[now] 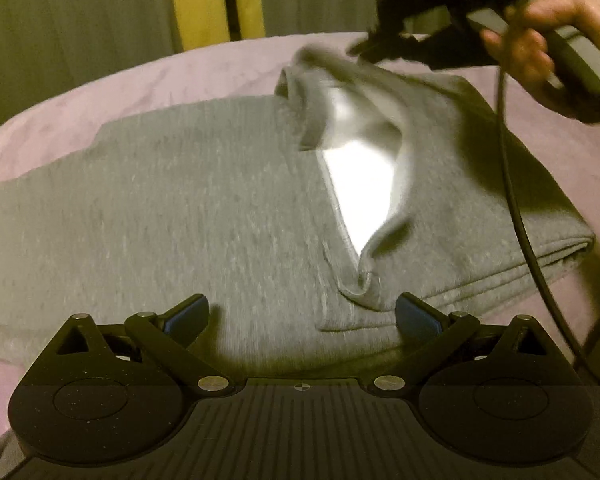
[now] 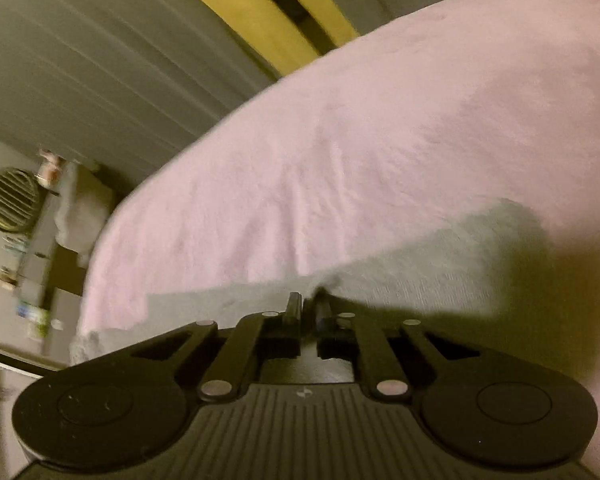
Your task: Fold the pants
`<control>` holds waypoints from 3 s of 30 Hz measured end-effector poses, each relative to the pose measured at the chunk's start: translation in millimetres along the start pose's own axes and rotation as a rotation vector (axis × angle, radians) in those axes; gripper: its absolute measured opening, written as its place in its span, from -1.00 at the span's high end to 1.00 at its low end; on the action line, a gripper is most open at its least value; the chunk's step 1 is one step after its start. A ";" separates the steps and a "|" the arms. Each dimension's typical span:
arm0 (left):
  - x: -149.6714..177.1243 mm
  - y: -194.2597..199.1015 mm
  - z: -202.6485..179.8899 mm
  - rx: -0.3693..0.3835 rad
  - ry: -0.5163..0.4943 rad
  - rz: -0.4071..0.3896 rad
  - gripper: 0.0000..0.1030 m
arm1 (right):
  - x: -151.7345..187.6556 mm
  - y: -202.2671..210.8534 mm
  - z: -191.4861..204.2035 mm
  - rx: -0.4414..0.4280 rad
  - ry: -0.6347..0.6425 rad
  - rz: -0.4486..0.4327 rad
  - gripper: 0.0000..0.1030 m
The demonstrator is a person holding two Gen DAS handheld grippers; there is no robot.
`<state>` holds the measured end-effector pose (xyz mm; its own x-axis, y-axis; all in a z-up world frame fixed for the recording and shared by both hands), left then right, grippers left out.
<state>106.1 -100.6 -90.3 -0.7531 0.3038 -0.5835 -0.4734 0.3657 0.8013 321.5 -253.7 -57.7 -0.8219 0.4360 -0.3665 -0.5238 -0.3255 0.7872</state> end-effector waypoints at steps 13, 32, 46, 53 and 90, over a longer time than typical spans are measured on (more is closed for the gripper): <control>-0.8 -9.1 5.2 -0.029 0.011 0.023 -0.99 | 48.3 31.2 -20.2 -0.013 -0.003 0.010 0.23; 2.8 34.7 44.6 -0.199 0.078 0.028 -0.99 | 84.4 8.4 -10.3 0.221 0.309 0.047 0.30; 13.9 46.7 69.9 -0.191 0.212 0.026 -0.99 | 67.3 21.2 79.8 0.151 0.400 -0.141 0.14; -14.6 18.8 28.8 -0.046 0.179 -0.018 -0.99 | 110.7 96.5 -55.0 0.365 0.241 -0.242 -0.08; -45.2 1.8 2.3 0.159 0.245 -0.055 0.67 | 160.7 116.8 -85.4 0.301 -0.006 -0.105 -0.61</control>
<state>140.3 -111.6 -62.8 -0.8252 0.0656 -0.5610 -0.4535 0.5152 0.7273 109.1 -293.3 -67.1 -0.7650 0.4590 -0.4518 -0.5156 -0.0162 0.8567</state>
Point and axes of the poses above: each gripper's, at about its wrist camera, not at the fingertips, and y roughly against the way its jaws point, z to its left, x to its underside, the point moved 10 cm from there along -y, roughly the way its jaws point, and after that the axes turned 13 degrees about x, right-handed, at the moved point
